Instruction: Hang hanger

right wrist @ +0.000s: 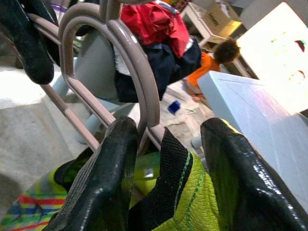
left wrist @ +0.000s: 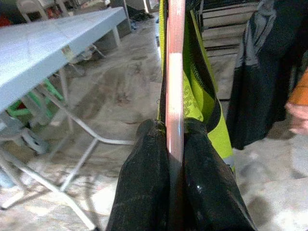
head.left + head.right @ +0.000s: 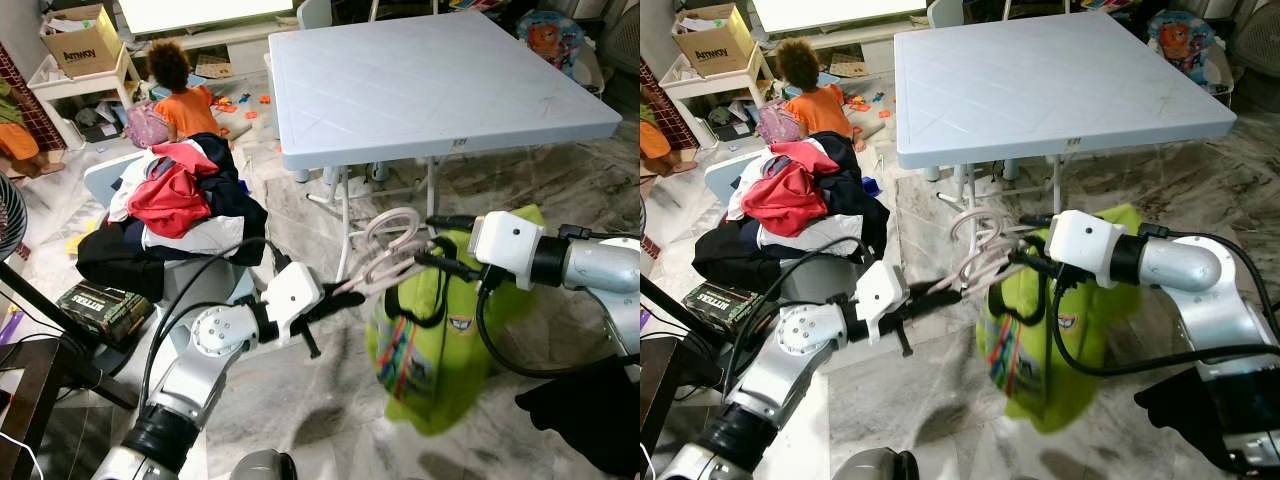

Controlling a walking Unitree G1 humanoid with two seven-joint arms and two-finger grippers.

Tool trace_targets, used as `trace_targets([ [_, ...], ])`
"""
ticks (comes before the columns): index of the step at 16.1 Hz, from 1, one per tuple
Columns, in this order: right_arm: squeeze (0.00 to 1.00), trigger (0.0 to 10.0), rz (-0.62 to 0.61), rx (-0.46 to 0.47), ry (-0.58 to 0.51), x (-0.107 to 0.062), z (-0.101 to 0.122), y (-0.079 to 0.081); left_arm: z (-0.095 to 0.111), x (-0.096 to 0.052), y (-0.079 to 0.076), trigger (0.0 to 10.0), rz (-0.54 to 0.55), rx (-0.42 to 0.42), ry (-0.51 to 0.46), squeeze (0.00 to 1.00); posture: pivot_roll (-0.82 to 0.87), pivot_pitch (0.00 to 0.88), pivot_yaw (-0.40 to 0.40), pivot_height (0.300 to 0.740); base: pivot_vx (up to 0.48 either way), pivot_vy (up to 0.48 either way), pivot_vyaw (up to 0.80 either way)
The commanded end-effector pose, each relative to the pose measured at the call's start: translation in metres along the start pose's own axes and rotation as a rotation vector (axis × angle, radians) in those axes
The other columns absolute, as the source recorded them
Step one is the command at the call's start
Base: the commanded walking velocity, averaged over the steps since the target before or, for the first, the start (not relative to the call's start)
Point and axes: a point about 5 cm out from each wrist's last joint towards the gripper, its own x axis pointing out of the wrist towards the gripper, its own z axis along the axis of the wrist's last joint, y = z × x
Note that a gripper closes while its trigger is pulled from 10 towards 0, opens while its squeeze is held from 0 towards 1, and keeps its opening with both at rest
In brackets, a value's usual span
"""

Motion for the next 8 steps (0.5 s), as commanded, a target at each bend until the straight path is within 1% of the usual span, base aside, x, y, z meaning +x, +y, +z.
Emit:
trace_targets([
  [1, 1.0, 10.0, -0.22, -0.006, 0.07, -0.024, -0.008, -0.024, -0.006, -0.009, 0.007, 0.0, 0.041, -0.001, 0.021, 0.0, -0.09, 0.01, 0.056, 0.74, 0.0, 0.0, 0.0],
  [2, 1.0, 10.0, -0.33, 0.035, 0.093, -0.031, -0.014, -0.029, -0.005, -0.01, 0.008, 0.0, 0.056, -0.002, 0.018, 0.0, -0.09, 0.011, 0.059, 0.74, 0.0, 0.0, 0.0],
  [4, 1.0, 10.0, -0.436, 0.104, 0.127, -0.037, -0.022, -0.029, -0.004, -0.01, 0.01, 0.0, 0.074, 0.005, 0.013, 0.0, -0.09, 0.011, 0.062, 0.74, 0.0, 0.0, 0.0],
  [5, 1.0, 10.0, -0.47, 0.199, 0.178, -0.037, -0.037, -0.011, -0.004, -0.01, 0.014, 0.0, 0.107, 0.014, 0.014, 0.0, -0.09, 0.007, 0.066, 0.74, 0.0, 0.0, 0.0],
  [6, 1.0, 10.0, -0.467, 0.222, 0.189, -0.035, -0.041, -0.004, -0.004, -0.01, 0.015, 0.0, 0.116, 0.015, 0.014, 0.0, -0.09, 0.007, 0.066, 0.74, 0.0, 0.0, 0.0],
  [7, 1.0, 10.0, -0.442, 0.306, 0.2, -0.029, -0.046, 0.014, -0.003, -0.009, 0.016, 0.0, 0.111, 0.022, 0.006, 0.0, -0.1, 0.004, 0.067, 0.74, 0.0, 0.0, 0.0],
  [8, 1.0, 10.0, -0.417, 0.379, 0.201, -0.023, -0.05, 0.029, -0.001, -0.007, 0.015, 0.0, 0.106, 0.026, -0.003, 0.0, -0.1, 0.004, 0.067, 0.74, 0.0, 0.0, 0.0],
])
